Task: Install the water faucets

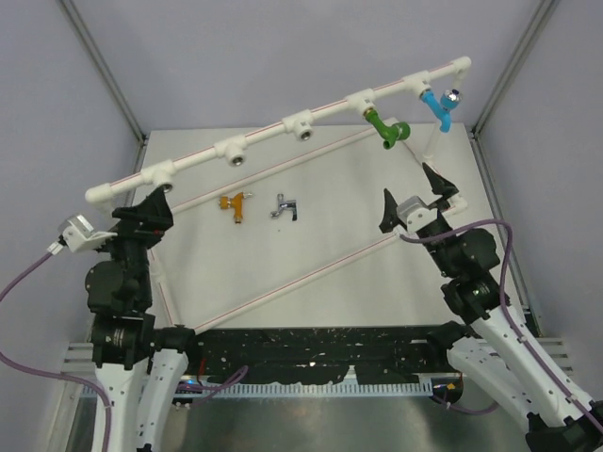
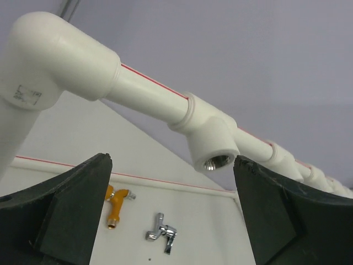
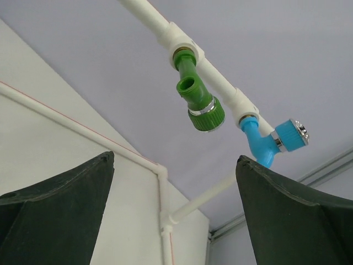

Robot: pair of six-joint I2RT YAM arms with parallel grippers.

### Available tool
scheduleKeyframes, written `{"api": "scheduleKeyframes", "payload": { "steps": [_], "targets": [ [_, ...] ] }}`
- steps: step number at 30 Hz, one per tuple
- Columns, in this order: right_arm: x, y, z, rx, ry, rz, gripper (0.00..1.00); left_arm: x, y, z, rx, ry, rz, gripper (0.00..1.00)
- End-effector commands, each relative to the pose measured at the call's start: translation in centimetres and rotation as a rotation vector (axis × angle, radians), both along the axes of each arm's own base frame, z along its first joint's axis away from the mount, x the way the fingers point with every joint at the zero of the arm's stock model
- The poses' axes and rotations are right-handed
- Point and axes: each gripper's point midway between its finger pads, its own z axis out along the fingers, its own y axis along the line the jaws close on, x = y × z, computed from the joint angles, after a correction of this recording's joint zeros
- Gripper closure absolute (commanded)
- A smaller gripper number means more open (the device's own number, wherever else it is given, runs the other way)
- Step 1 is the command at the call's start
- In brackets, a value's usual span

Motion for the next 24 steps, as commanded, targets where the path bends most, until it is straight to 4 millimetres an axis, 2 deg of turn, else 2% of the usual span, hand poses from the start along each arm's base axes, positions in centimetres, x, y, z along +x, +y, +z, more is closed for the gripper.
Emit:
{"api": "scheduleKeyframes", "payload": {
  "steps": [1, 2, 5, 6, 14, 16, 18, 24],
  "targets": [
    [0.3, 0.9, 5.2, -0.22, -0.246, 0.028, 0.04, -2.6, -0.6, -2.3, 0.319, 0.108, -0.046, 0.03],
    [0.2, 0.9, 6.2, -0.229, -0.273, 0.038, 0.04, -3.2, -0.5, -3.2, 0.385, 0.14, -0.046, 0.03],
    [1.0, 1.6, 6.6, -0.281, -0.291, 0.092, 0.03, -4.5, 0.4, -5.7, 0.51, 0.213, -0.021, 0.0],
    [1.2, 1.3, 7.1, -0.285, -0.294, 0.088, 0.03, -4.8, 1.0, -6.4, 0.535, 0.233, 0.01, 0.0],
    [3.1, 2.3, 7.4, -0.35, -0.279, 0.139, 0.0, -5.0, 4.5, -11.3, 0.544, 0.287, 0.218, 0.0],
    [3.8, 2.6, 7.2, -0.372, -0.261, 0.148, 0.0, -4.8, 5.0, -11.9, 0.542, 0.293, 0.248, 0.0],
    [4.4, 2.8, 7.0, -0.377, -0.256, 0.154, 0.0, -5.5, 5.4, -11.3, 0.525, 0.249, 0.279, 0.0],
    [6.5, 3.0, 6.8, -0.385, -0.247, 0.154, 0.11, -5.7, 6.1, -11.9, 0.525, 0.269, 0.318, 0.0]
  ]
}}
